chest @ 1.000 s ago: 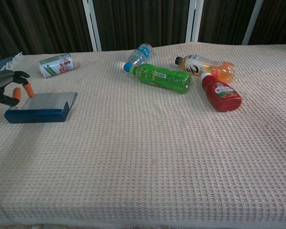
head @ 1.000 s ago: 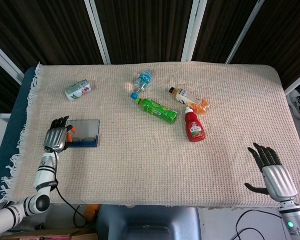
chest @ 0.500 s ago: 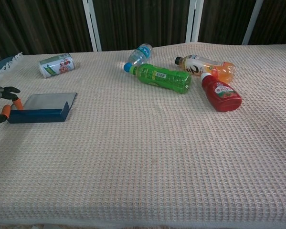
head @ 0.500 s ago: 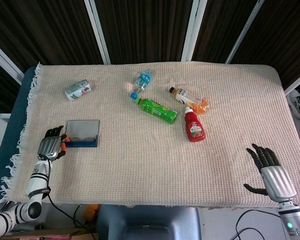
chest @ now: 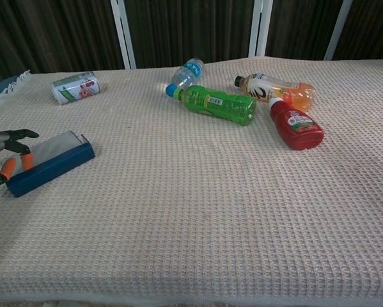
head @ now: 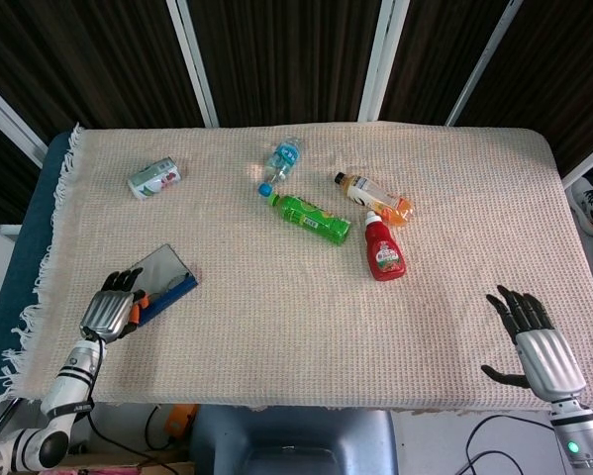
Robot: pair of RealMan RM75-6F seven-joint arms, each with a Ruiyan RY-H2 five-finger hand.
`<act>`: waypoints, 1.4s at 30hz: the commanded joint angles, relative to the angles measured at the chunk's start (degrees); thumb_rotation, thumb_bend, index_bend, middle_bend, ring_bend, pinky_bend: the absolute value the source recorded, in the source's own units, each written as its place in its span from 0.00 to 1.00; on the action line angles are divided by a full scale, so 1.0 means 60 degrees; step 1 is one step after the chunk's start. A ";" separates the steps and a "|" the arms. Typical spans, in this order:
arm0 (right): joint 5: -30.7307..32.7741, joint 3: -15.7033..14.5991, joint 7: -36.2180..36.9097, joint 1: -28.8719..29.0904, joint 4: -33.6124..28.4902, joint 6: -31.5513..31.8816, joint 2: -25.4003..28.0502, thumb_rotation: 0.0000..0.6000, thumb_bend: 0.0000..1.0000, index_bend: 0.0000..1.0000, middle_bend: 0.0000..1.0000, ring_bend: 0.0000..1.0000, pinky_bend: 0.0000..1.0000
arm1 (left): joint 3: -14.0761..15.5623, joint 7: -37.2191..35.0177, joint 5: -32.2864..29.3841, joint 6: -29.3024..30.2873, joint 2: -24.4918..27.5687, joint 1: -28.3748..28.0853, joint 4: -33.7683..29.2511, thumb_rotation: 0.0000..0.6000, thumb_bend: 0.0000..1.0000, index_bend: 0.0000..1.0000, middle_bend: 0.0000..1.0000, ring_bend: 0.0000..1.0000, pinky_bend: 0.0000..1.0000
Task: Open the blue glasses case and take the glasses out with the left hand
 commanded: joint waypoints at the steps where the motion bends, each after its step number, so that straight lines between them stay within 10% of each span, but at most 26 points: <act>1: -0.0032 -0.0015 0.0035 -0.0009 -0.0006 0.0020 0.0015 1.00 0.15 0.00 0.00 0.00 0.00 | 0.0459 -0.0009 0.0577 -0.0102 0.0437 0.0094 -0.0836 1.00 0.75 0.48 0.00 0.00 0.00; 42: -0.0344 -0.0098 0.0569 -0.0130 0.0030 0.0329 0.0230 1.00 0.15 0.00 0.00 0.00 0.00 | 0.0888 -0.0585 0.2930 0.0409 -0.0371 -0.0101 -0.1558 1.00 0.71 0.31 0.00 0.00 0.00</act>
